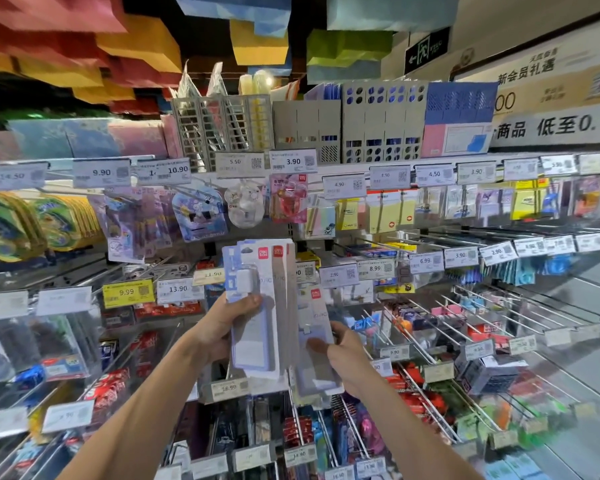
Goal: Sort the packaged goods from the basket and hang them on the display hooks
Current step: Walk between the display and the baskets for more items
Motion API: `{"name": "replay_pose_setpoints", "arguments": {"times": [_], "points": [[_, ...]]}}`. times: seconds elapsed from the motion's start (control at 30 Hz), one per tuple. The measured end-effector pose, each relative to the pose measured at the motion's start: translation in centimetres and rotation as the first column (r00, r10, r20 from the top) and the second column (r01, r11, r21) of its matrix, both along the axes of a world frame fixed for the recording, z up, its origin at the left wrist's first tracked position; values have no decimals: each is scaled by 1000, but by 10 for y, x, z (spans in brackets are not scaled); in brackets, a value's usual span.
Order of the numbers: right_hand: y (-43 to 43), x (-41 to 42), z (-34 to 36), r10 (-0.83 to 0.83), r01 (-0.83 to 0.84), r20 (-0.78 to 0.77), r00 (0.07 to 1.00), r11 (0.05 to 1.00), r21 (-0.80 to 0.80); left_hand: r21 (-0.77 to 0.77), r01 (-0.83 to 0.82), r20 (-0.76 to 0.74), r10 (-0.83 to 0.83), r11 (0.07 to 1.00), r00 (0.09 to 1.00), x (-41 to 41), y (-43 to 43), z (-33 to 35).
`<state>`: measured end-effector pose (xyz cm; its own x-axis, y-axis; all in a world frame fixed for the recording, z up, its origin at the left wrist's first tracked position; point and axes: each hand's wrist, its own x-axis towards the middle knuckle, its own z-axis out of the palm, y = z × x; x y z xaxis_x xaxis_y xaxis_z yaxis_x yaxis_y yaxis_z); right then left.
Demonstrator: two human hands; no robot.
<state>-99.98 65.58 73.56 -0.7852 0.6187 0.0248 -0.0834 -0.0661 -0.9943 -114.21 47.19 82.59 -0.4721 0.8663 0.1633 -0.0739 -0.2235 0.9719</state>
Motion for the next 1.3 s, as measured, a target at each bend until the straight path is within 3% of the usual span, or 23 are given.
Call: {"name": "replay_pose_setpoints", "arguments": {"times": [0.3,0.63,0.8,0.93,1.13,1.3], "points": [[11,-19,5,10,-15,-137,991,999,-32,41,-11,110,6,999,994,-11,10,4],[15,-36,11,20,-11,-143,990,998,61,22,4,137,-6,1000,991,-17,15,1],[19,-51,11,32,-30,-13,999,989,145,26,20,128,-24,999,991,-16,16,0],[21,-60,-3,6,-10,43,999,996,84,30,33,128,-36,999,991,-14,15,-1],[32,-82,2,-11,-11,149,989,989,147,60,79,118,-86,995,989,-7,15,0],[41,-93,19,-51,-86,325,944,915,393,34,28,105,-31,999,994,-10,14,-7]]}}
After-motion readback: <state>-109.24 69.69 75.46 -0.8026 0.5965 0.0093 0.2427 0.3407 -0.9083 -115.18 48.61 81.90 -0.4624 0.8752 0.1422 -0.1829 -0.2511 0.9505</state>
